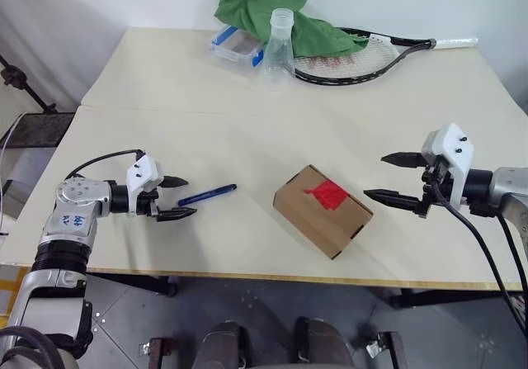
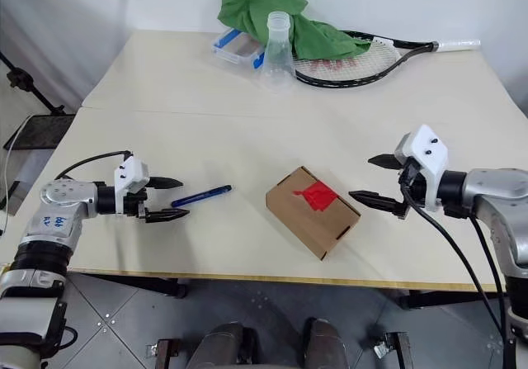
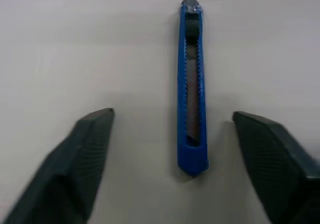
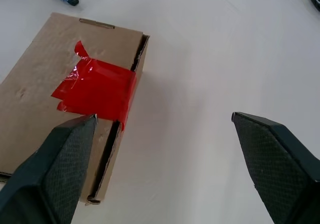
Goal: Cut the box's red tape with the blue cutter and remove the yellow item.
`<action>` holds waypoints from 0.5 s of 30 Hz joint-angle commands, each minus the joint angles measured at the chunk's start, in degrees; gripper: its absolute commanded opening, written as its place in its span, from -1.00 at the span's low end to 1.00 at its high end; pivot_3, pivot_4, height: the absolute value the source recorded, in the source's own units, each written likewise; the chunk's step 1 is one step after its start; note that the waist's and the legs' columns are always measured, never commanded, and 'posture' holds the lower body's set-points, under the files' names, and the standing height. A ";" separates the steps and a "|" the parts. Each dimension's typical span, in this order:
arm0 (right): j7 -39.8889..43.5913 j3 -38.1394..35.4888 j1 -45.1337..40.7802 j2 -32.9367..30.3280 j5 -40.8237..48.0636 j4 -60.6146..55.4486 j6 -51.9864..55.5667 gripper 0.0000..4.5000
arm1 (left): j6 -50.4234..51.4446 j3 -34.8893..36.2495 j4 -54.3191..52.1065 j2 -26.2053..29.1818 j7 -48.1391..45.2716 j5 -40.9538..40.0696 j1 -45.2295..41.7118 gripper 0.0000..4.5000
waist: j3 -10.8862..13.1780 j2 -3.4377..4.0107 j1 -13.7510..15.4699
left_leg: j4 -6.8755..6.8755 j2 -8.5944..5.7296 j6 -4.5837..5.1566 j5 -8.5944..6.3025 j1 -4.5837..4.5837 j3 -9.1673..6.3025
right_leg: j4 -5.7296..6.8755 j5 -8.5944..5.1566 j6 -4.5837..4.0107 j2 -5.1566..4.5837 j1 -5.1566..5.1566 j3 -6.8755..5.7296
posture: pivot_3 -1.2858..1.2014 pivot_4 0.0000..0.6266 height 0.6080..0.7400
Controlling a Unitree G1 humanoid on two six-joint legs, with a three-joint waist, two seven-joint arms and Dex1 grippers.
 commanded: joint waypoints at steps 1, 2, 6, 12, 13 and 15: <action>-0.56 -2.75 0.66 -1.47 1.11 -2.21 0.38 1.00 | -0.38 -2.90 2.46 -0.21 -2.25 2.94 -0.09 0.21 | 0.00 0.00 -0.03 | 0.00 0.00 0.00 0.00 0.00 0.00 | 0.00 0.00 0.00 0.00 0.00 0.00 | 0.03 -0.52 1.00; -0.66 -2.80 0.80 -1.55 1.18 -2.33 0.45 1.00 | -0.78 -2.79 2.67 -0.25 -2.43 2.90 -0.10 0.09 | 0.00 0.00 -0.08 | 0.00 0.00 0.00 0.00 0.00 0.00 | 0.00 0.00 0.00 0.00 0.00 0.00 | 0.03 -0.52 1.00; -0.95 -2.61 0.78 -1.62 1.31 -2.32 0.36 1.00 | -1.85 -2.23 3.51 -0.60 -2.63 2.69 -0.21 -0.10 | -0.01 0.00 -0.13 | -0.01 0.02 0.00 0.00 0.04 0.01 | 0.01 0.00 0.00 0.00 0.01 0.01 | 0.03 -0.52 1.00; -0.90 -0.91 -0.73 -1.29 0.85 -0.78 -0.54 1.00 | -2.92 -2.59 3.64 -0.96 -3.22 3.17 -0.47 -0.16 | -0.01 0.01 -0.09 | 0.00 0.01 0.00 0.00 0.06 0.01 | 0.02 0.00 0.00 0.00 0.03 0.02 | 0.03 -0.52 1.00; -0.92 -0.77 -0.90 -1.23 0.82 -0.68 -0.57 1.00 | -3.10 -2.49 3.64 -1.02 -3.18 3.09 -0.44 -0.16 | -0.01 0.01 -0.09 | 0.00 0.01 0.00 0.00 0.06 0.00 | 0.03 0.00 0.00 0.00 0.02 0.02 | 0.03 -0.52 1.00; -0.98 -0.30 -1.47 -0.98 0.73 -0.37 -0.73 1.00 | -3.38 -2.27 3.67 -1.10 -3.12 2.90 -0.38 -0.24 | -0.01 0.01 -0.09 | 0.00 0.01 0.00 0.00 0.06 0.01 | 0.02 0.00 0.00 0.00 0.03 0.02 | 0.03 -0.52 1.00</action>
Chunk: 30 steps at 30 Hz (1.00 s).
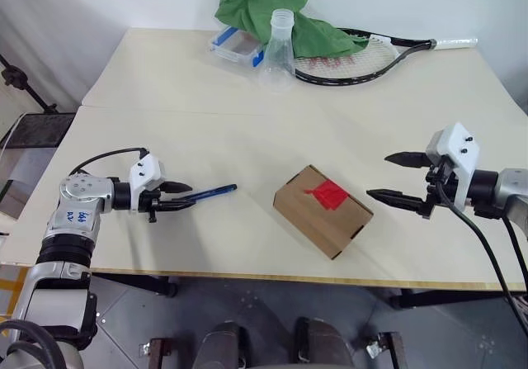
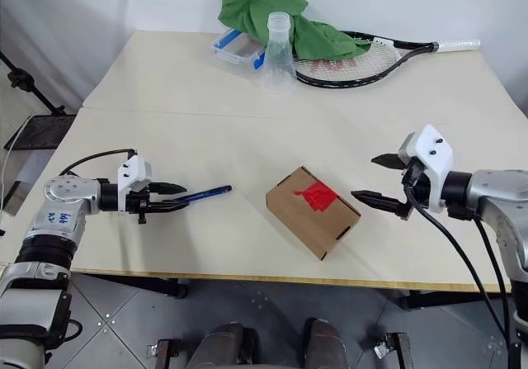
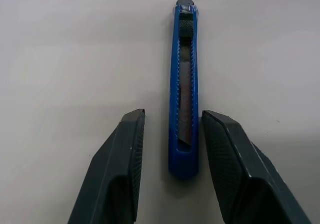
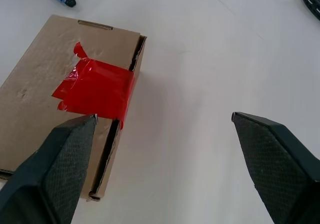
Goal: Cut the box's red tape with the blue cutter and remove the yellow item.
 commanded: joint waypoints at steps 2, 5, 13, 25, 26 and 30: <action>-0.18 -0.16 -1.99 -0.22 0.12 -0.13 -1.07 1.00 | -0.36 -1.81 0.81 -0.39 -1.12 1.86 1.12 -0.40 | 0.00 0.00 -0.01 | 0.00 0.00 0.00 0.00 0.00 0.00 | 0.00 0.00 0.00 0.00 0.00 0.00 | 0.03 -0.52 1.00; -0.26 0.31 -2.56 0.12 0.05 0.12 -1.19 1.00 | -0.99 -1.80 0.73 -0.31 -1.23 1.90 1.22 -0.65 | 0.00 0.00 -0.04 | 0.00 0.01 0.00 0.00 0.00 -0.01 | 0.00 0.00 0.00 0.00 0.00 0.00 | 0.03 -0.52 1.00; -0.61 1.65 -3.65 0.71 0.19 -0.19 -1.34 1.00 | -2.83 -1.58 -0.10 -0.09 -1.20 1.86 1.95 -0.65 | 0.00 0.00 -0.06 | 0.00 0.00 0.00 0.00 0.00 0.00 | 0.01 0.00 0.00 0.00 0.00 0.00 | 0.03 -0.52 1.00; -2.87 9.86 -15.76 3.61 5.27 -9.50 9.24 1.00 | -0.95 8.21 -22.72 6.41 -3.49 -8.64 16.33 -0.65 | 0.01 -0.01 -1.54 | -0.02 0.12 -0.02 -0.01 -0.05 -0.08 | 0.04 0.00 -0.01 0.01 -0.08 -0.02 | 0.03 -0.52 1.00; -2.93 11.18 -16.70 3.76 5.25 -9.96 10.17 1.00 | -0.35 8.62 -24.83 7.08 -3.61 -9.16 17.90 -0.65 | 0.01 -0.01 -1.60 | -0.02 0.12 -0.02 -0.01 -0.04 -0.08 | 0.03 0.00 -0.01 0.02 -0.08 -0.01 | 0.03 -0.52 1.00; -1.49 21.75 -22.82 7.69 8.09 -14.22 18.51 1.00 | 2.56 9.76 -36.38 10.18 -3.20 -9.99 27.35 -0.65 | 0.02 0.02 -1.93 | -0.06 0.11 -0.03 -0.02 -0.04 -0.08 | 0.03 -0.01 -0.02 -0.02 -0.08 0.03 | 0.03 -0.52 1.00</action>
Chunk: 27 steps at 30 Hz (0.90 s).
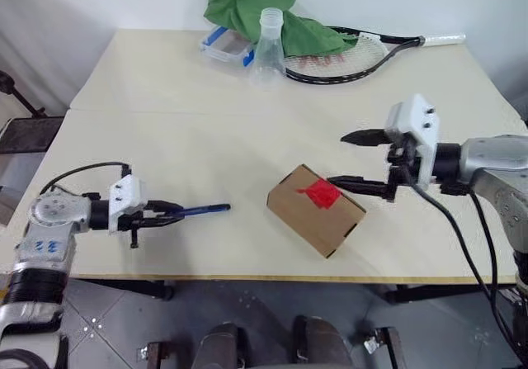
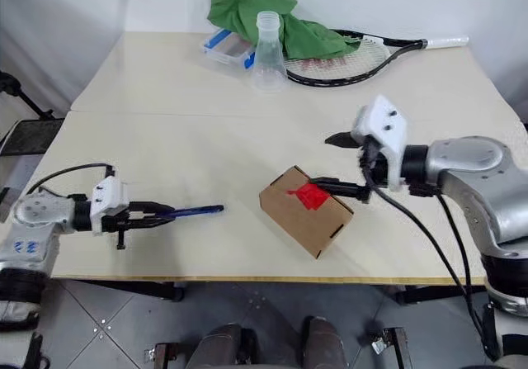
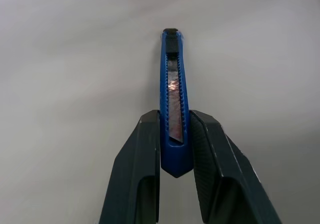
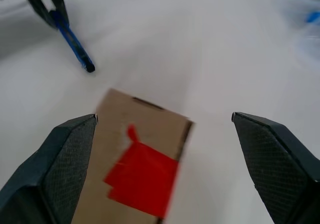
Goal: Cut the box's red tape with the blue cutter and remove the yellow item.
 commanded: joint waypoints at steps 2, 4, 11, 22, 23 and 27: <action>0.10 10.47 -5.51 5.41 0.15 -5.12 3.93 0.83 | 3.14 1.96 -12.05 1.01 1.89 -2.05 6.79 -0.66 | 0.01 0.02 -0.16 | 0.00 0.02 -0.01 0.00 0.00 -0.04 | 0.02 -0.02 -0.04 0.01 -0.01 -0.01 | 0.03 -0.52 1.00; -0.44 14.69 -7.73 7.86 -3.14 -3.50 2.45 0.58 | 4.17 2.56 -14.75 0.31 4.03 -1.99 8.37 -0.66 | 0.02 0.03 0.14 | 0.02 0.01 -0.01 -0.01 -0.02 -0.09 | 0.04 -0.02 -0.04 0.00 -0.01 0.00 | 0.03 -0.52 1.00; 2.34 24.61 -9.31 12.94 -11.21 1.79 -5.56 -0.50 | 5.28 2.55 -18.78 0.35 7.63 -0.35 13.51 -0.66 | 0.01 0.02 0.27 | -0.01 -0.06 -0.02 -0.02 -0.03 -0.12 | 0.03 -0.02 -0.04 0.00 0.00 -0.03 | 0.03 -0.52 1.00; 3.91 30.77 -9.33 19.83 -19.40 8.39 -11.76 -1.00 | 5.28 -2.52 -17.57 -0.69 10.08 2.93 12.86 -0.81 | 0.01 0.02 0.36 | 0.00 -0.04 -0.03 -0.02 -0.02 -0.03 | 0.07 -0.02 -0.05 0.01 -0.03 -0.05 | 0.03 -0.52 1.00; 3.94 31.14 -9.37 20.32 -20.20 9.03 -12.22 -1.00 | 5.20 -3.14 -17.32 -0.51 9.96 3.35 12.59 -0.81 | 0.01 0.02 0.33 | 0.00 -0.04 -0.03 -0.02 -0.02 -0.03 | 0.06 -0.02 -0.05 0.01 -0.03 -0.06 | 0.03 -0.52 1.00; 4.34 32.03 -9.50 23.10 -22.30 11.17 -13.20 -1.00 | 4.38 -4.83 -15.87 -0.06 8.96 3.86 11.15 -0.81 | 0.01 0.02 0.18 | -0.01 -0.03 -0.03 -0.02 0.00 -0.01 | 0.07 -0.02 -0.05 0.03 -0.03 -0.06 | 0.03 -0.52 1.00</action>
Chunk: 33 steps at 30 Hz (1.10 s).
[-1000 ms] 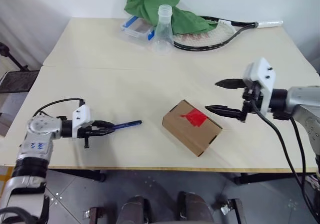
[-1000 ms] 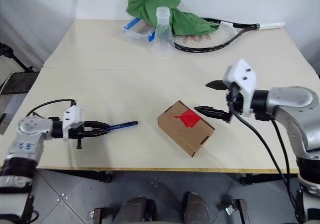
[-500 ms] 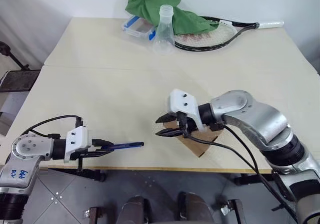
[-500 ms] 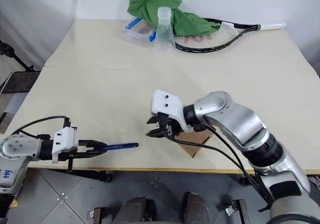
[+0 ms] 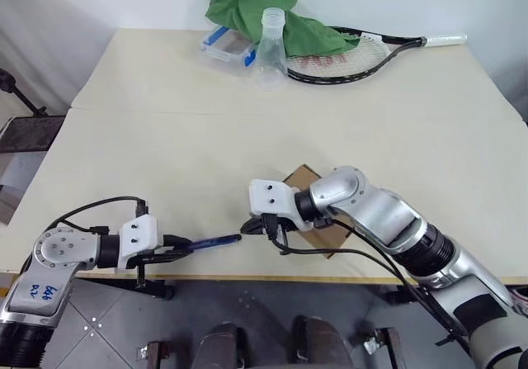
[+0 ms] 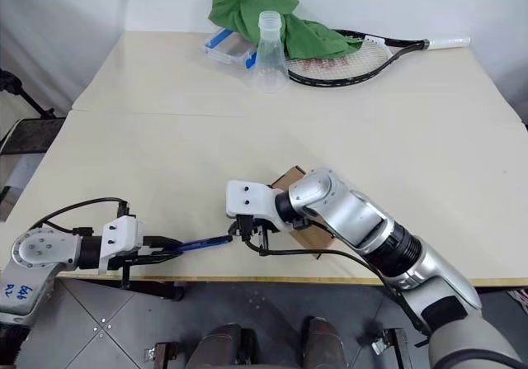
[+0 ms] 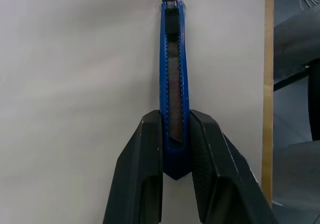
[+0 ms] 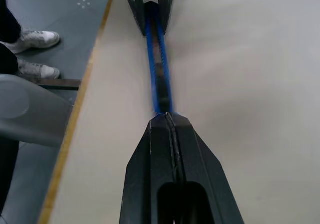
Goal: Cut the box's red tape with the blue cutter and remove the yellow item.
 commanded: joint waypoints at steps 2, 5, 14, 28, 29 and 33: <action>0.78 1.55 -0.91 2.90 -2.31 0.95 -1.73 -1.00 | -0.97 -2.31 1.90 0.76 -0.93 2.18 -0.97 -0.81 | 0.00 0.00 -0.06 | 0.00 0.01 0.00 0.00 0.00 0.00 | 0.01 0.00 0.00 0.01 0.00 -0.01 | 0.03 -0.52 1.00; 1.69 2.71 -0.71 3.41 -3.59 1.53 -2.04 -1.00 | -1.08 -2.92 2.35 1.08 -0.68 2.90 -1.29 -0.81 | 0.00 0.00 0.07 | 0.00 -0.01 0.00 0.00 0.01 0.00 | 0.02 0.00 0.00 0.00 0.00 0.00 | 0.03 -0.52 1.00; 3.32 5.66 0.59 4.13 -8.56 5.89 -6.13 -1.00 | -1.61 -4.31 2.47 1.18 -1.11 3.08 -2.22 -0.81 | 0.00 0.00 0.09 | 0.00 -0.01 0.00 0.00 0.08 -0.02 | 0.16 0.00 0.00 -0.01 0.01 0.02 | 0.03 -0.52 1.00; 2.97 5.44 1.27 8.53 -11.25 11.67 -9.56 -1.00 | -1.75 -4.86 1.62 1.07 -1.67 2.90 -1.77 -0.81 | -0.02 0.01 0.01 | 0.00 0.01 -0.03 -0.01 0.29 -0.01 | 0.38 -0.01 -0.02 -0.03 0.06 0.09 | 0.03 -0.52 1.00; 2.85 5.45 1.19 9.30 -11.31 12.18 -9.66 -1.00 | -1.74 -4.90 1.57 1.04 -1.70 2.87 -1.76 -0.81 | -0.02 0.02 0.00 | 0.00 0.01 -0.03 -0.01 0.30 -0.01 | 0.39 -0.01 -0.02 -0.03 0.06 0.09 | 0.03 -0.52 1.00; 2.74 5.48 1.05 11.58 -11.90 13.62 -10.13 -1.00 | -1.74 -4.92 1.28 0.94 -1.63 2.84 -1.65 -0.81 | -0.03 0.03 -0.01 | 0.00 0.01 -0.03 -0.02 0.30 -0.02 | 0.39 -0.02 -0.03 -0.03 0.06 0.10 | 0.03 -0.52 1.00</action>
